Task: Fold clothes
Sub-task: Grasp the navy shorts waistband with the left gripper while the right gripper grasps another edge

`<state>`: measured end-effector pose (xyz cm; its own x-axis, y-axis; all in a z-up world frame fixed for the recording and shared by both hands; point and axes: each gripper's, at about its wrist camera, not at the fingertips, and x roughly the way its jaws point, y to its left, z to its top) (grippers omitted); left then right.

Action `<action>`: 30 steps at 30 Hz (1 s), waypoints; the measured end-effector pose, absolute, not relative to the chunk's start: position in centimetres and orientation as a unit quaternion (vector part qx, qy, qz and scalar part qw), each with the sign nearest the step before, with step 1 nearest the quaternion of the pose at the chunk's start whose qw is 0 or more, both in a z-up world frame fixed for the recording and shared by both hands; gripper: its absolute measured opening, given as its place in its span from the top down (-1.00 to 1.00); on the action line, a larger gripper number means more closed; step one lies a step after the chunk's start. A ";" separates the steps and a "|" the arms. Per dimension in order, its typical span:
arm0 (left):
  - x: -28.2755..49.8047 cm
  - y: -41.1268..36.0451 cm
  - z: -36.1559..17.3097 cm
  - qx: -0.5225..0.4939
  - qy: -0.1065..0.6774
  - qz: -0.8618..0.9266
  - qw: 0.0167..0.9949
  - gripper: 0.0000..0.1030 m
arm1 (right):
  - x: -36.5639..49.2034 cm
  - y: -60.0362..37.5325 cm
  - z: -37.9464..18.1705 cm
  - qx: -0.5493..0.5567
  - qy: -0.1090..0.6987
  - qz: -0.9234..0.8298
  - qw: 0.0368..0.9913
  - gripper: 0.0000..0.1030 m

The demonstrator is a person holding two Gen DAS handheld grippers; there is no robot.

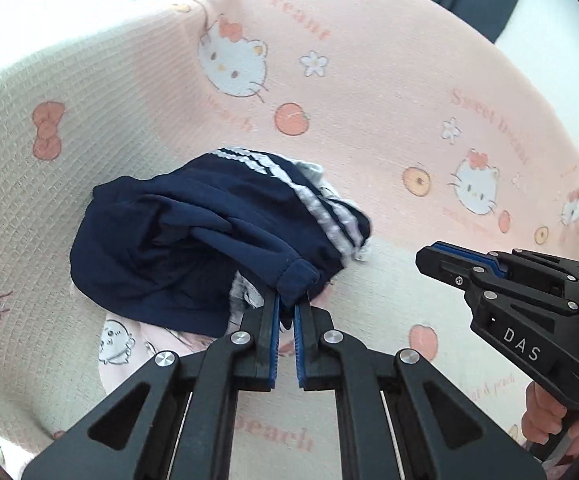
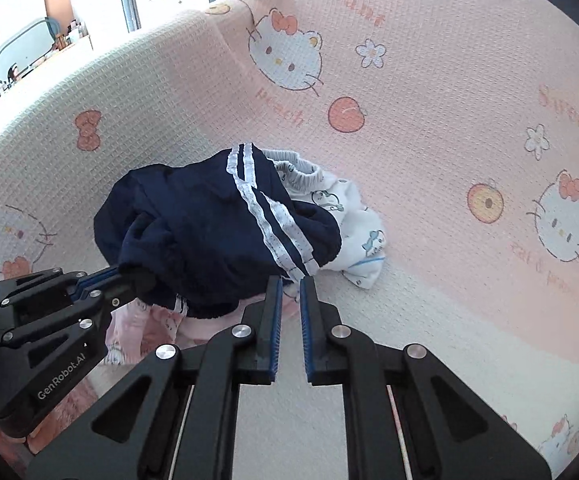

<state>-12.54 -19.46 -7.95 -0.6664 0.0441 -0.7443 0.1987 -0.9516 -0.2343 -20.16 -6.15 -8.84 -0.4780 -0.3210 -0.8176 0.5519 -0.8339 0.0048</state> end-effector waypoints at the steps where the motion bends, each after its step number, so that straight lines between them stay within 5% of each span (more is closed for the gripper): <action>1: -12.0 -18.7 -7.2 0.402 0.145 -0.903 0.039 0.88 | -19.2 -5.5 -8.4 0.448 0.125 -0.848 0.253 0.85; 6: -8.9 -17.2 -4.6 0.376 0.142 -0.915 0.045 0.88 | -15.1 -2.8 -8.0 0.497 0.074 -0.831 0.237 0.69; 8: -8.3 -17.3 -4.5 0.375 0.136 -0.915 0.054 0.88 | -14.4 -2.1 -8.3 0.499 0.071 -0.834 0.223 -0.14; 12: -7.7 -18.6 -5.0 0.380 0.157 -0.909 0.070 0.88 | -14.6 -1.8 -8.7 0.514 0.016 -0.823 0.243 -0.33; 14: -7.8 -19.1 -5.7 0.382 0.165 -0.906 0.081 0.88 | -15.1 -2.6 -9.4 0.539 0.001 -0.809 0.237 -0.64; 21: -8.8 -20.3 -8.2 0.394 0.186 -0.896 0.088 0.88 | -16.1 -6.7 -11.7 0.513 0.063 -0.831 0.206 -0.59; 23: -9.1 -20.7 -8.7 0.399 0.191 -0.892 0.089 0.88 | -16.8 -8.7 -13.2 0.490 0.130 -0.839 0.199 -0.31; 30: -8.4 -23.0 -7.6 0.358 0.236 -0.900 0.073 0.88 | -20.0 -13.0 -18.4 0.469 0.213 -0.826 0.229 0.00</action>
